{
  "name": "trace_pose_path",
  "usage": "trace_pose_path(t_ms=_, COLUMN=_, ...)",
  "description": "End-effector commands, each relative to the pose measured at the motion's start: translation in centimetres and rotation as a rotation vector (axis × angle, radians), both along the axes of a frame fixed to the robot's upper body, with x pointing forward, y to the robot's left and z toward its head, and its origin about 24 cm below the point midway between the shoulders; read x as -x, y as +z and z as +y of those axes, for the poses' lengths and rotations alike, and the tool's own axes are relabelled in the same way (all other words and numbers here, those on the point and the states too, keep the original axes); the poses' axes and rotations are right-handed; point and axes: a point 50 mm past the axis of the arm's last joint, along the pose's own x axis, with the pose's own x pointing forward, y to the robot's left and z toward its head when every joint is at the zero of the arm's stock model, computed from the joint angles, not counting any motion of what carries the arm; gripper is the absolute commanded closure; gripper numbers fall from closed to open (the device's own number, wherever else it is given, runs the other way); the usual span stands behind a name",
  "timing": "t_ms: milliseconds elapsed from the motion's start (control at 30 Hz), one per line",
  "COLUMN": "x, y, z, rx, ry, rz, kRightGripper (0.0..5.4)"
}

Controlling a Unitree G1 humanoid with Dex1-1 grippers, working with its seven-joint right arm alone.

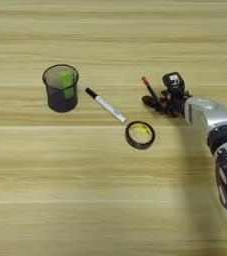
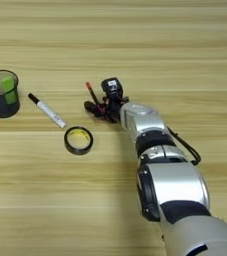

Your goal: Move the objects on the table

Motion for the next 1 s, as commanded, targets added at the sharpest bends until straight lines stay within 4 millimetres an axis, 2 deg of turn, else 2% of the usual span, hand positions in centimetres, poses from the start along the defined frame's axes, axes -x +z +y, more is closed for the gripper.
trace_pose_path(t_ms=33, x=-0.3, y=0.5, z=0.2, rx=-0.005, ry=0.009, rz=0.028, kRightGripper=2.26)
trace_pose_path(t_ms=700, x=0.3, y=0.6, z=-0.4, rx=0.018, ry=0.021, rz=0.009, kRightGripper=4.69)
trace_pose_path(t_ms=800, x=0.7, y=0.7, z=-0.7, rx=0.022, ry=0.02, rz=0.008, kRightGripper=4.88)
trace_pose_path(t_ms=1000, x=2.2, y=0.4, z=-1.5, rx=0.038, ry=0.021, rz=0.027, kRightGripper=4.9)
